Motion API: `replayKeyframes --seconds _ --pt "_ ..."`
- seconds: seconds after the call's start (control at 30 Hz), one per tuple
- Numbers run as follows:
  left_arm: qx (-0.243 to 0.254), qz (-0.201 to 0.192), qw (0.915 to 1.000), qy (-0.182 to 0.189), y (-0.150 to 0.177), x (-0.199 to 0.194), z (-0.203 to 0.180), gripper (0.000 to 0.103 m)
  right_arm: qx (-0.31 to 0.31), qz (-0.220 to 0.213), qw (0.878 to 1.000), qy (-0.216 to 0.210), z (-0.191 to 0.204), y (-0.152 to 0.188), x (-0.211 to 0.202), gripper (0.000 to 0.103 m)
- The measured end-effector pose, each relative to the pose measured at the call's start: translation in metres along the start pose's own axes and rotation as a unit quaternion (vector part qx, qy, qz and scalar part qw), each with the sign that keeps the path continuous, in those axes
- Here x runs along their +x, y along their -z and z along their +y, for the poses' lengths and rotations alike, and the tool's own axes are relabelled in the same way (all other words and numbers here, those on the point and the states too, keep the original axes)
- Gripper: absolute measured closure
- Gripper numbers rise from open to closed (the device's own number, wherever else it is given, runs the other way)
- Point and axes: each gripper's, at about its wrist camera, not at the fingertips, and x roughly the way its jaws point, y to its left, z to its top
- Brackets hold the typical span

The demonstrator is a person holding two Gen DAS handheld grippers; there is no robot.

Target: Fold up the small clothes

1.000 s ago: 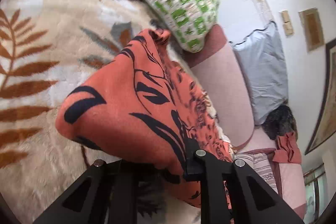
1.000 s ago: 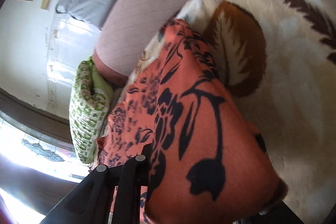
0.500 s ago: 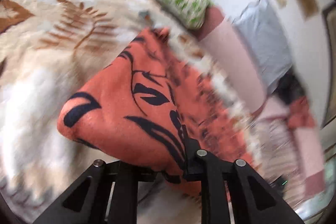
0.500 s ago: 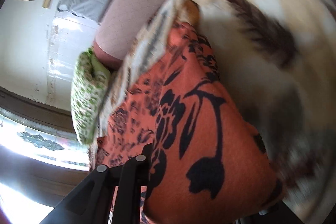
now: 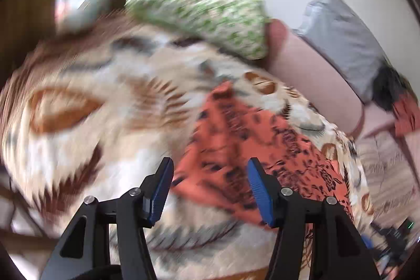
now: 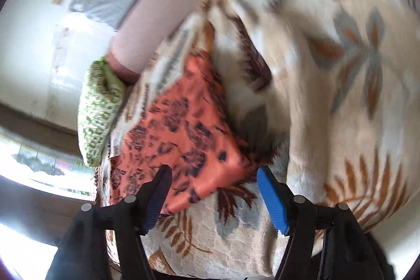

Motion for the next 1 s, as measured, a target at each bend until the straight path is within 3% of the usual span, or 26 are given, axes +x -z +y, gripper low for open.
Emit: replayKeyframes --seconds 0.1,0.17,0.27,0.33,0.37,0.5,0.7,0.8,0.9,1.0 --pt "0.039 -0.006 0.9992 0.008 -0.008 0.024 -0.033 0.038 -0.035 0.0 0.999 -0.01 0.02 -0.004 0.014 0.054" --pt "0.051 0.004 0.9985 -0.018 -0.01 0.047 -0.044 0.038 -0.046 0.011 0.999 -0.008 0.03 -0.006 0.04 0.056" --pt "0.04 0.047 0.9962 -0.061 -0.008 0.086 -0.039 0.038 -0.019 0.029 0.999 0.002 0.026 -0.009 0.077 0.059" --pt "0.025 0.093 0.991 -0.093 0.002 0.11 -0.021 0.038 0.003 0.04 0.999 0.037 0.011 -0.009 0.096 0.059" --pt "0.027 0.108 0.9889 -0.098 0.007 0.118 -0.014 0.038 0.016 0.048 0.997 0.051 0.001 -0.011 0.103 0.069" --pt "0.073 0.1 0.9864 -0.108 0.015 0.123 -0.015 0.035 0.063 0.074 0.995 0.015 -0.02 -0.022 0.106 0.071" --pt "0.015 0.05 0.996 -0.072 -0.008 0.106 -0.016 0.033 0.046 0.033 0.998 -0.002 0.007 -0.058 0.102 0.068" --pt "-0.012 0.028 0.9958 -0.087 -0.011 0.118 -0.006 0.028 0.038 0.023 0.999 0.014 0.022 -0.088 0.118 0.068" --pt "-0.033 0.059 0.9919 -0.108 -0.002 0.136 0.006 0.028 0.042 0.027 0.998 0.029 0.034 -0.115 0.153 0.068" --pt "-0.024 0.05 0.9928 -0.107 -0.004 0.135 0.005 0.026 0.056 0.049 0.995 0.064 0.031 -0.135 0.199 0.068"
